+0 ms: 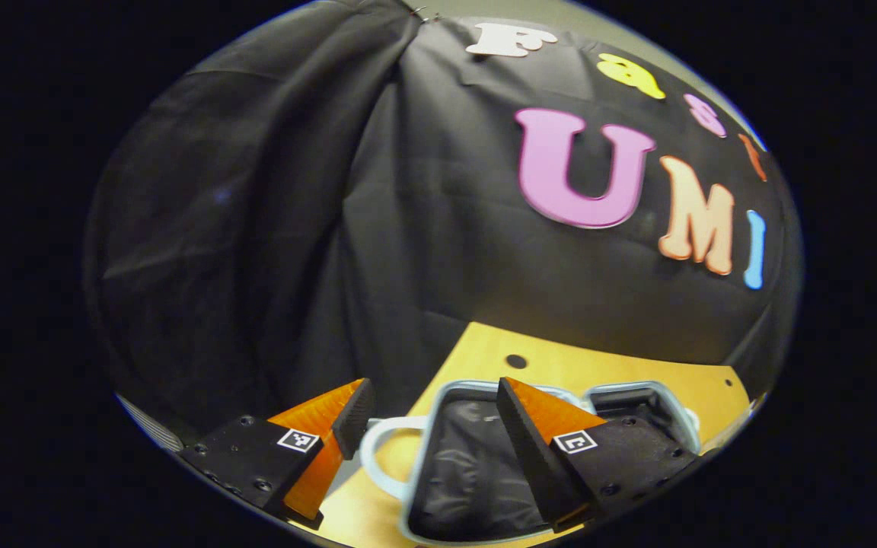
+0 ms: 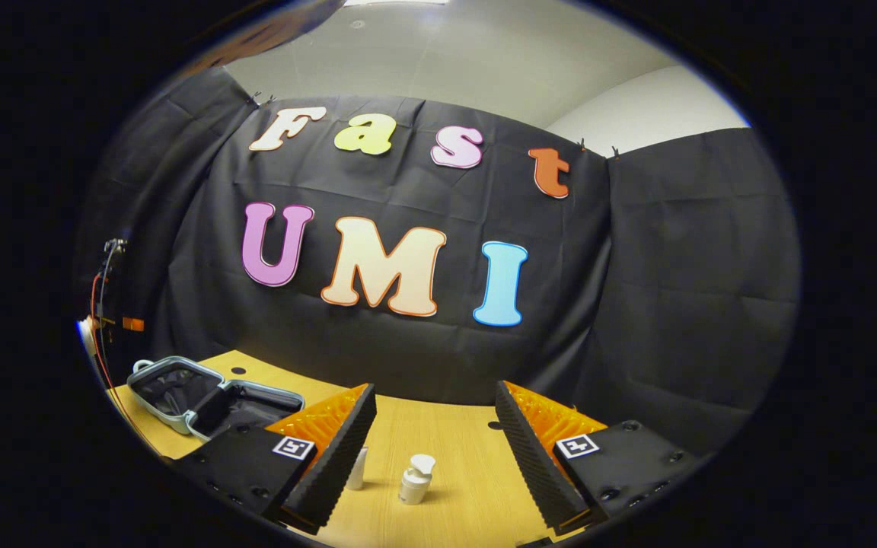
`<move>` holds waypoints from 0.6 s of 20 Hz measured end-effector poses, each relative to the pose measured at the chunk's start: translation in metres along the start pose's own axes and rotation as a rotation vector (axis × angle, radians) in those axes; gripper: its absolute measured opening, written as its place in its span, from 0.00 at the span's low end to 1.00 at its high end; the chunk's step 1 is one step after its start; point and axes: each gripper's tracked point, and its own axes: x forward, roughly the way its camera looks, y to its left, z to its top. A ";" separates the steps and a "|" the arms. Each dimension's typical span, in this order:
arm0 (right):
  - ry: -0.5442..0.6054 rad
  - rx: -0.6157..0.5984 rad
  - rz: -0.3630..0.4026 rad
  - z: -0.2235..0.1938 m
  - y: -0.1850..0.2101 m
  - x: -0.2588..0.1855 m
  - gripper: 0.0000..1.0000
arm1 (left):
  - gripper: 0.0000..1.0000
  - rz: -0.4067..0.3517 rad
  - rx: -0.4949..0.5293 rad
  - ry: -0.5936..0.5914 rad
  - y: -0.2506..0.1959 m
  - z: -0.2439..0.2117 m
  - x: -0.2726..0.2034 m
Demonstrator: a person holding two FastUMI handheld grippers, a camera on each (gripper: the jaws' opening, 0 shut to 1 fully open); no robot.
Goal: First open the suitcase, pack the skin care products into it, and then close the suitcase.
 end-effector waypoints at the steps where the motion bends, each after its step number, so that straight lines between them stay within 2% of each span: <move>1: 0.013 0.000 0.007 -0.007 0.000 0.000 0.99 | 0.95 -0.036 0.005 -0.002 -0.026 0.001 -0.005; 3: 0.038 0.004 0.032 -0.020 0.002 0.001 0.99 | 0.95 -0.111 0.014 0.007 -0.083 -0.002 -0.018; 7: 0.070 0.006 0.073 -0.045 -0.005 0.007 0.99 | 0.95 -0.319 0.037 0.040 -0.215 -0.021 -0.055; 8: 0.086 0.015 0.088 -0.056 -0.006 0.011 0.99 | 0.93 -0.368 0.060 0.051 -0.248 -0.033 -0.064; 9: 0.108 0.024 0.108 -0.069 -0.006 0.014 0.99 | 0.96 -0.417 0.084 0.069 -0.280 -0.049 -0.073; 12: 0.194 0.040 0.169 -0.115 -0.010 0.025 0.99 | 0.95 -0.554 0.125 0.162 -0.367 -0.111 -0.102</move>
